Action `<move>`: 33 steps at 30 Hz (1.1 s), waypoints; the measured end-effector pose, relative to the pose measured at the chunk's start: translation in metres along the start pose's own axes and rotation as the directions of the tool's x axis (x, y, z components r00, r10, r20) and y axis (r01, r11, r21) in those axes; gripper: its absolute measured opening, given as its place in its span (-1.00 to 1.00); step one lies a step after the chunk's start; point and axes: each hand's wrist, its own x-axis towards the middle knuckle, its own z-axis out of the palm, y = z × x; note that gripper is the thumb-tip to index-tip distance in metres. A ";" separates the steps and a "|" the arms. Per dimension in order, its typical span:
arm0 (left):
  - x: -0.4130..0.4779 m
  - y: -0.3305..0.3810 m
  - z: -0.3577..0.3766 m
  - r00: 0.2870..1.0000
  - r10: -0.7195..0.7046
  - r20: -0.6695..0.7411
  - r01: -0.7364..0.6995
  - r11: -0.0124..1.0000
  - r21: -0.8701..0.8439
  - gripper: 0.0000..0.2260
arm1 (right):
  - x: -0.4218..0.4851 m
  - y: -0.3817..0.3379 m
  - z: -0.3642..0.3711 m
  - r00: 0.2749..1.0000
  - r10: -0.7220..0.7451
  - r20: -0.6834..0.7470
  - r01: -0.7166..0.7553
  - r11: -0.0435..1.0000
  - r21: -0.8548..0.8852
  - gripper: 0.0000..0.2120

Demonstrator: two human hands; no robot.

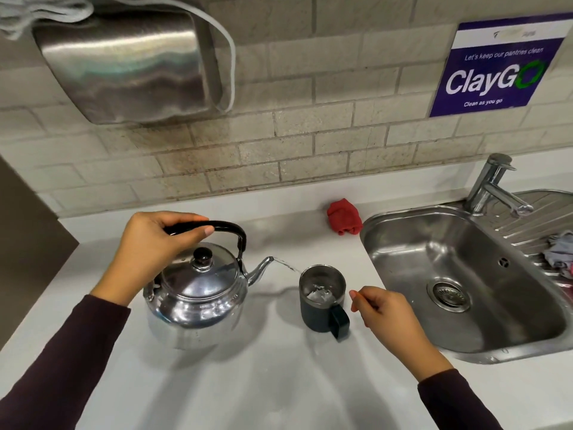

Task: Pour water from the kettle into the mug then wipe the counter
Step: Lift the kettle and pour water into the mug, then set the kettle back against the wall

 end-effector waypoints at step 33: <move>0.167 -0.098 0.183 0.969 -0.173 0.177 0.229 0.898 -0.376 -0.76 | 0.033 0.017 0.002 0.989 0.111 -0.101 -0.112 0.994 -0.003 -0.68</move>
